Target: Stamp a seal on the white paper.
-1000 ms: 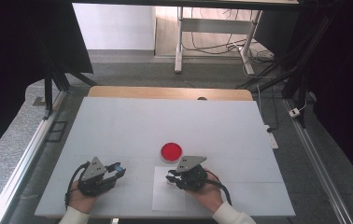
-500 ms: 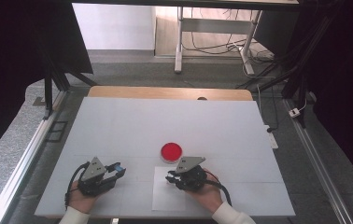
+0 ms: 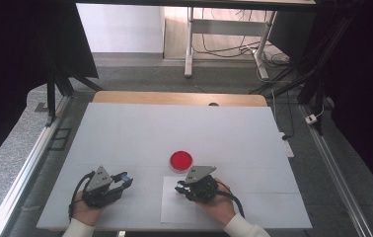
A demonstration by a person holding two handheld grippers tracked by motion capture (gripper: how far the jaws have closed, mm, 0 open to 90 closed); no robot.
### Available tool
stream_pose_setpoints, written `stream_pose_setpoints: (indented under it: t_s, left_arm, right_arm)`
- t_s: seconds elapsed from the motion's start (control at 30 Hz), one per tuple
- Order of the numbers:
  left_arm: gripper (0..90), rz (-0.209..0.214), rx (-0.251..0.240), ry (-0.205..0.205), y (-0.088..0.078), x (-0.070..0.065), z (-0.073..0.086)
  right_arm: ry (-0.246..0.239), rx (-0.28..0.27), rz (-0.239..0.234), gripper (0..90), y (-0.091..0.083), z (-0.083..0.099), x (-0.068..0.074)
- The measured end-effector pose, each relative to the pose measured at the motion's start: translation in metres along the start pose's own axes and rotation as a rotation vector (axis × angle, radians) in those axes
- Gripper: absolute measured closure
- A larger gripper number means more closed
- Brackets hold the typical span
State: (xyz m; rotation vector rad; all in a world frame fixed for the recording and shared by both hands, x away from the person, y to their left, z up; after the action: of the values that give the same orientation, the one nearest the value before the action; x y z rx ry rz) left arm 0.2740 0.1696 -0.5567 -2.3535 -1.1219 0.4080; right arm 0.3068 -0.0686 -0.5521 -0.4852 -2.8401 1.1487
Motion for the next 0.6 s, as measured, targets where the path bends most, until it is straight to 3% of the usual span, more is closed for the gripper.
stream_pose_setpoints:
  t_s: [0.6]
  left_arm:
    - [64.7, -0.002, 0.001, 0.0, 0.0001, -0.0004, 0.0]
  right_arm:
    - [0.022, 0.016, -0.011, 75.4, 0.003, 0.0029, -0.0014]
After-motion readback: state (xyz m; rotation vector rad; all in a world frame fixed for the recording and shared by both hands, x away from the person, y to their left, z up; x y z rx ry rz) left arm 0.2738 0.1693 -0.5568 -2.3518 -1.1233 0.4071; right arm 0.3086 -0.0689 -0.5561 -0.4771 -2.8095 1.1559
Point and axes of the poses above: each handheld gripper's, and its own axes: y roughly forward along the jaws, z roughly out of its underside, x roughly to its left, the point moved 7 cm from there along y, roughly forward along the jaws, and after that the axes turned 2 degrees about -y, right-handed, at the moved point
